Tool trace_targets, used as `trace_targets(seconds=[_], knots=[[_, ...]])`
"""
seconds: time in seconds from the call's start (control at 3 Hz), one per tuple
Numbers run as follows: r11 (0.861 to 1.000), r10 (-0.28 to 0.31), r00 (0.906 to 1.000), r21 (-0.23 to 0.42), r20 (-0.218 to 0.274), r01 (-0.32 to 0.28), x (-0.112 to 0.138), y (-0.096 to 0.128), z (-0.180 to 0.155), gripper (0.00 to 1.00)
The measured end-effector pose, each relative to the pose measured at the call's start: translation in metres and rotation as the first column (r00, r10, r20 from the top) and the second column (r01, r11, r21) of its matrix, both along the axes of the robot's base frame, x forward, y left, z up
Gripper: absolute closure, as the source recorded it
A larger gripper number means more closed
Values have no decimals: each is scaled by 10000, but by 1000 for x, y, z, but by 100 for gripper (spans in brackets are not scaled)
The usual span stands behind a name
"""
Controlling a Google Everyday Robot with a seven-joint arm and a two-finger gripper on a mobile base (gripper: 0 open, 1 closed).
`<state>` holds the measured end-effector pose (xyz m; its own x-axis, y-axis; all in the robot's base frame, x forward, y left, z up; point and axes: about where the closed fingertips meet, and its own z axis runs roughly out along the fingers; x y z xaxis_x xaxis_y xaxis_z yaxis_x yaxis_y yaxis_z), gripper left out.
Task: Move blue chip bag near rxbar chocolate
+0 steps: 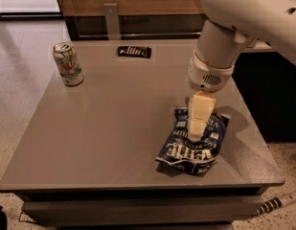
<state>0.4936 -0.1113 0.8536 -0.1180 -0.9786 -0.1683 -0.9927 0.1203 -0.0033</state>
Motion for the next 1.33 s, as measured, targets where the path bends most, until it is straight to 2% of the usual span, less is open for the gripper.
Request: trace_targets(seconds=[0.33,0.67,1.0,1.33], knots=[[9981,-559,9974,246,-465,571,-17,-9,-24,0],[9952,-898,9940,339,-625,920,-31,-17,-32,0],[9932,-1017,9936,515,-495,1043,-47,-14,-32,16],[9932,-1020,9936,512,-476,1044,-48,-13,-33,39]])
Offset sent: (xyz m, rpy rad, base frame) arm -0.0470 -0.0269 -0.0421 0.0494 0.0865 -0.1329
